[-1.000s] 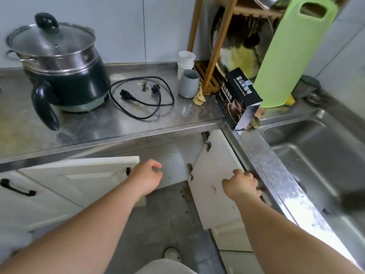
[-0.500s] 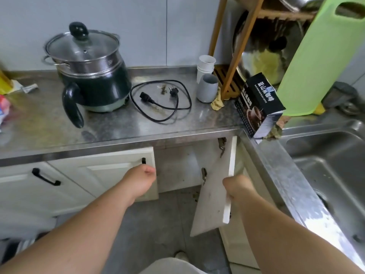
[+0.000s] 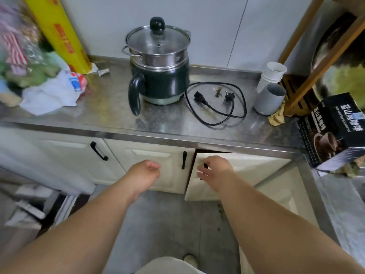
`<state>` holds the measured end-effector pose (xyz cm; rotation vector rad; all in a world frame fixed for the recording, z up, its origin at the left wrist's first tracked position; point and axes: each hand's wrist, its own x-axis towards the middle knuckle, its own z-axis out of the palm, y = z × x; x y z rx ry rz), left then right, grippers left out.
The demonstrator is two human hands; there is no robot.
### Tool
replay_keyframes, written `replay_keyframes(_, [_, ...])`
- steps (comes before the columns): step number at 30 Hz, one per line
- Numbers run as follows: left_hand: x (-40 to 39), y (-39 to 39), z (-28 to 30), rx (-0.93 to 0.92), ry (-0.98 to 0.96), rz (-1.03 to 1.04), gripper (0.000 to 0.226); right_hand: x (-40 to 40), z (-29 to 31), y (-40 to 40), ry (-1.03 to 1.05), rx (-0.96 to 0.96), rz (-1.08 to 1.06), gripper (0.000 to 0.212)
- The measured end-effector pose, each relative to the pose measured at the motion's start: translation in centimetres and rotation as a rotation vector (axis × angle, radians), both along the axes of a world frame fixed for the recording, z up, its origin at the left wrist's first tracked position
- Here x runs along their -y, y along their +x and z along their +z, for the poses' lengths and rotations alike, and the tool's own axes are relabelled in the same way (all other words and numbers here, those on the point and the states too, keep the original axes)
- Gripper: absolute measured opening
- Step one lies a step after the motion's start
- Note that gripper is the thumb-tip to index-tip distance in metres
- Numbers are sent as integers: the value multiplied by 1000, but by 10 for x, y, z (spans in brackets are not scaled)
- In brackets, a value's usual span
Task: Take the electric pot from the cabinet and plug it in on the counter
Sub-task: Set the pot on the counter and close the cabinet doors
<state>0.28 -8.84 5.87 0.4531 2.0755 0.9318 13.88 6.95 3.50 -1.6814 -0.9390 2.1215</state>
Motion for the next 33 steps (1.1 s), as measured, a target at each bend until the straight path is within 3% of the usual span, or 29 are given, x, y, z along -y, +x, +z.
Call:
replay_keyframes(3, [8,-4,1,46,30,42,23,-7,4,-12,-15,-41,-25,17])
replay_keyframes(7, [16,-8,4,72,27,69,24,-17,4,-17,38,-72,118,18])
replay_keyframes(10, [18,-10,6,79,14,84,24,-19,-1,-13,-23,-125,61,28])
replay_keyframes(13, [15,-9,10,79,15,79,22,-16,3,-9,-26,-49,41,15])
replay_keyframes(17, [0,-8,29,49,43,68,22,-15,32,-9,91,77,234,15])
replay_keyframes(24, [-29,-19,79,-56,169,82,22,-38,105,-14,341,-5,320,4])
replay_keyframes(31, [-53,-70,102,-191,260,254,45,-69,117,-41,601,324,470,19])
replay_keyframes(33, [-64,-93,103,-240,255,288,49,-77,110,-53,744,419,569,40])
